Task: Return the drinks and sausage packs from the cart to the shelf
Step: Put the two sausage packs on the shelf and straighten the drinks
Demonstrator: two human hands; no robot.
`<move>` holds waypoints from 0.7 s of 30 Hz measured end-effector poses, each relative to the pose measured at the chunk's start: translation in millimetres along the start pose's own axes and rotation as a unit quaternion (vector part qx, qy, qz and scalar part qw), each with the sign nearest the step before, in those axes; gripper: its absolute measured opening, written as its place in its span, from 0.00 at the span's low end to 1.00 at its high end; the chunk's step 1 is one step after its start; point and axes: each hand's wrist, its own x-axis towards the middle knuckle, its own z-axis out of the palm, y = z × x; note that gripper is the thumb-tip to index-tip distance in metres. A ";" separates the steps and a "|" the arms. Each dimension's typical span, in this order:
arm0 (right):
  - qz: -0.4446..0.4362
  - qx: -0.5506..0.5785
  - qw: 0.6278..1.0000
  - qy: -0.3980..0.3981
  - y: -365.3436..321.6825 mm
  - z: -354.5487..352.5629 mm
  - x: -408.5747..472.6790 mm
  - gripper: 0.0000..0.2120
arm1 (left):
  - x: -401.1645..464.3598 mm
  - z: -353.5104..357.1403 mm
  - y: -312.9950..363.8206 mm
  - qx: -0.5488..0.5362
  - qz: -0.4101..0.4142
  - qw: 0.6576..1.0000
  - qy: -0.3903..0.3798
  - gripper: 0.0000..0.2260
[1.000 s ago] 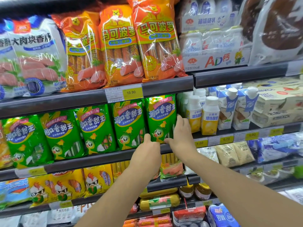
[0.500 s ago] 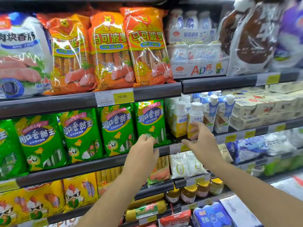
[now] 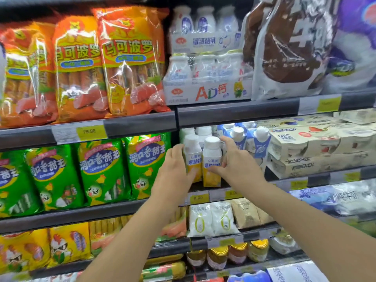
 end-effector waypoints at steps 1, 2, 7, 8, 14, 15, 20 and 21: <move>-0.011 -0.001 1.000 -0.014 2.4 -0.3 3.0 0.42 | 4.3 3.8 3.2 0.012 -0.016 1.000 0.003 0.31; -0.021 0.000 0.999 -0.026 4.7 -0.5 6.1 0.42 | 9.2 7.1 5.3 0.026 -0.034 0.999 0.006 0.33; -0.050 0.014 0.996 -0.078 14.2 1.7 16.3 0.33 | 25.5 13.1 8.4 0.034 -0.130 0.991 0.019 0.31; -0.052 0.025 0.994 -0.088 15.0 2.5 16.4 0.31 | 25.9 13.1 9.2 0.032 -0.141 0.989 0.014 0.30; -0.050 0.044 0.991 -0.118 15.8 4.0 17.0 0.27 | 33.1 11.1 11.3 0.034 -0.159 0.987 -0.019 0.28; -0.049 0.044 0.991 -0.120 16.1 3.8 17.3 0.27 | 35.1 11.3 10.9 0.032 -0.157 0.987 -0.024 0.28; -0.028 0.034 0.991 -0.129 15.8 7.6 18.0 0.24 | 40.0 8.5 7.9 -0.006 -0.153 0.987 -0.056 0.24; -0.023 0.031 0.991 -0.127 15.0 9.1 17.9 0.24 | 40.2 7.1 7.8 -0.011 -0.153 0.986 -0.064 0.23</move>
